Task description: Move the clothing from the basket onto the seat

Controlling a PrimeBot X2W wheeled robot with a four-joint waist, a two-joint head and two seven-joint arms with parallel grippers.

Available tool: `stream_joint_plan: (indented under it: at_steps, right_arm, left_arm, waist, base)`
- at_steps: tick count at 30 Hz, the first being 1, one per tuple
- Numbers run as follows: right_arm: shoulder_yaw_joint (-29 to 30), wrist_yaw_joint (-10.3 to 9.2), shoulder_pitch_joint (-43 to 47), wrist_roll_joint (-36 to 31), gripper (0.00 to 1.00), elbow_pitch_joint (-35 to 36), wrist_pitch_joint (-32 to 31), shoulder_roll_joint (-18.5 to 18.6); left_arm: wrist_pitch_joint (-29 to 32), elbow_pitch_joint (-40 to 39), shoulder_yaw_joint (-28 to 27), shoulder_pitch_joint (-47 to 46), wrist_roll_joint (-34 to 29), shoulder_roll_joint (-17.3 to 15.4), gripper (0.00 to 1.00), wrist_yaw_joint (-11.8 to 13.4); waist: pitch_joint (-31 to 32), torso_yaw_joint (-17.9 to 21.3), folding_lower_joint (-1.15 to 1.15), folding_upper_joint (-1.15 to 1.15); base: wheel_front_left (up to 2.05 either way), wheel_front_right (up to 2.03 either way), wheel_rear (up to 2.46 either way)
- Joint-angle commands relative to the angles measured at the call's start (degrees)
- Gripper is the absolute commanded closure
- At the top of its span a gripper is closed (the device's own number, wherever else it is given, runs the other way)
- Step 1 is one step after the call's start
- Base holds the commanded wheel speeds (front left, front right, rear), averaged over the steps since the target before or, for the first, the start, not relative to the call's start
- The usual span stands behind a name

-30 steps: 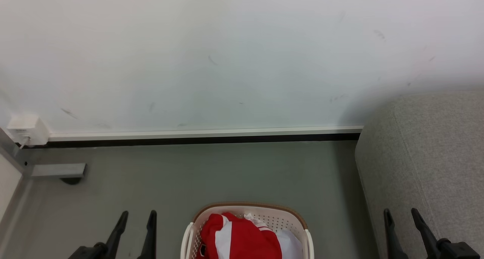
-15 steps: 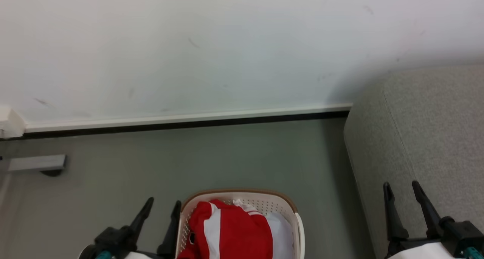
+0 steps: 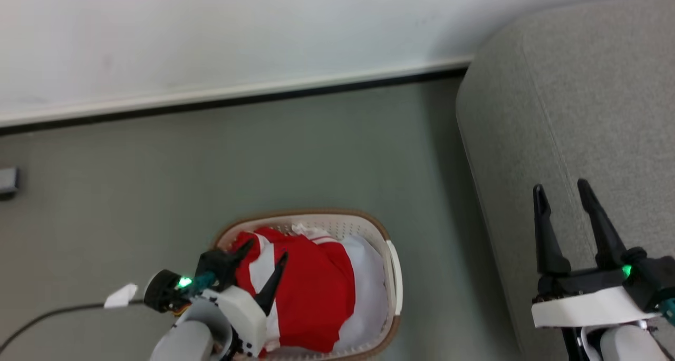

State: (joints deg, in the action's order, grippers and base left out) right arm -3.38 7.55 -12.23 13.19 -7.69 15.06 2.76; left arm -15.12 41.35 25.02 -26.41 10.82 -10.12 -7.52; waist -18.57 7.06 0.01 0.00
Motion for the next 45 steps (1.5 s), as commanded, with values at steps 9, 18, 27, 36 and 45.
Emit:
stream_joint_plan:
  at_steps: [9,18,27,36,45]
  right_arm:
    - [-1.25,-0.12,-5.24,0.78,0.0,5.19,0.11,0.19]
    - [-2.97,-0.12,-6.76,3.14,0.0,6.53,0.11,0.19]
    - [-3.77,-0.12,-8.03,3.73,0.0,7.21,0.11,0.2]
    - [-3.5,-0.12,-9.14,3.61,0.0,8.72,0.11,0.2]
    - [-2.57,-0.12,-10.06,3.63,0.0,9.68,0.12,0.2]
  left_arm:
    - [6.0,15.71,8.07,-13.12,4.55,-1.55,0.0,0.1]
    - [6.8,22.81,10.53,-19.59,8.14,-2.72,0.0,0.1]
    - [9.42,24.82,14.31,-22.8,11.97,-2.86,0.0,0.1]
    - [11.21,26.19,17.16,-26.25,13.89,-4.0,0.0,0.1]
    - [9.75,27.18,21.49,-29.09,12.62,-3.76,1.0,0.1]
  waist:
    - [-14.08,4.45,-0.01,0.0]
    - [-18.16,5.16,-0.01,0.0]
    - [-20.36,5.67,-0.01,0.0]
    - [-24.74,6.6,-0.01,0.0]
    - [-28.68,6.89,-0.01,0.0]
  base:
    - [0.0,0.0,0.0]
    - [0.0,0.0,0.0]
    - [0.0,0.0,0.0]
    - [0.0,0.0,0.0]
    - [0.0,0.0,0.0]
